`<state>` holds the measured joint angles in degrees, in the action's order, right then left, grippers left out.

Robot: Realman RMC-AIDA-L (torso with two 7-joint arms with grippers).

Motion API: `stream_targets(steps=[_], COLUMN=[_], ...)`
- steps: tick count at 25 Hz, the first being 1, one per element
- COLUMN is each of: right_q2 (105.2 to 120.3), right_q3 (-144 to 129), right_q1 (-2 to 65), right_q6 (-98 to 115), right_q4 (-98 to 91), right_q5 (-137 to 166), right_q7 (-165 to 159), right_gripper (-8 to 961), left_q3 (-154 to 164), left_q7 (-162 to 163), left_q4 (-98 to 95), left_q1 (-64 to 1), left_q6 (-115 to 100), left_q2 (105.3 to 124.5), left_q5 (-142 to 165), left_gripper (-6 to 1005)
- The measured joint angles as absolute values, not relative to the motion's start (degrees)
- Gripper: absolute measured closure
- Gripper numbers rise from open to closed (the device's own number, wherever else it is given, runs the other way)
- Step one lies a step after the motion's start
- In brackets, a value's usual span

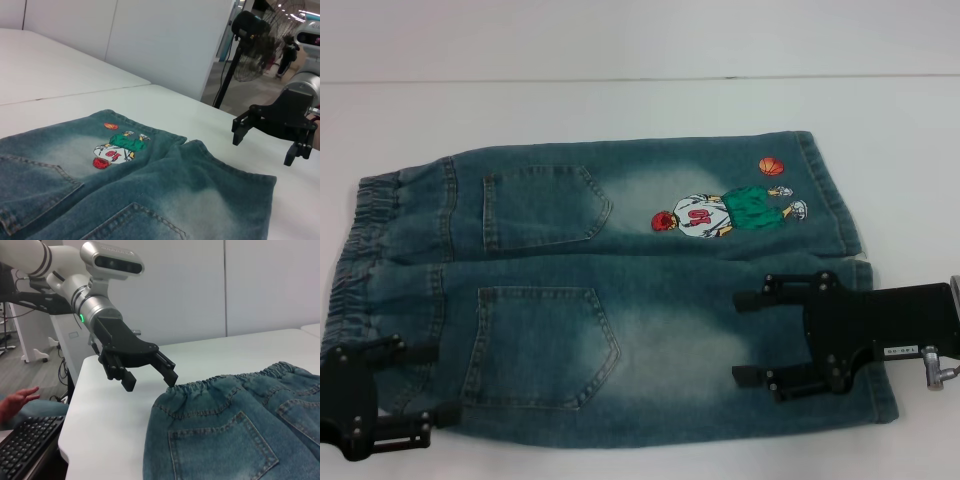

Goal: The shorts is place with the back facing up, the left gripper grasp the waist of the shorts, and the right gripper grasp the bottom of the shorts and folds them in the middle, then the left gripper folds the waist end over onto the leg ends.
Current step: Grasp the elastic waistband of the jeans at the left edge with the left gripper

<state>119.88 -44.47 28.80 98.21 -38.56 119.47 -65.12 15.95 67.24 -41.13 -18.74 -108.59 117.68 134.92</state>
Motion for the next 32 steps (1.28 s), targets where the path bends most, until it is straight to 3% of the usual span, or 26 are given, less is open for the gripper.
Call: stream_targets(steps=[16, 32], right_q2=[119.97, 119.62], right_q3=[-44.29, -43.94], right_q1=[29.35, 29.46], right_q6=[97.97, 95.83], right_q4=[-38.59, -40.11], right_q5=[119.34, 119.27], right_q7=[-65.19, -68.35], right_gripper=[102, 103], left_q3=[7.96, 14.07], left_q7=[69.23, 91.07], left_q4=[-44.18, -73.97], left_q1=[-19.0, -18.08], left_q6=[-106.49, -104.09], left_q2=[118.09, 123.86], left_q5=[134.5, 144.02], left_gripper=[164, 171])
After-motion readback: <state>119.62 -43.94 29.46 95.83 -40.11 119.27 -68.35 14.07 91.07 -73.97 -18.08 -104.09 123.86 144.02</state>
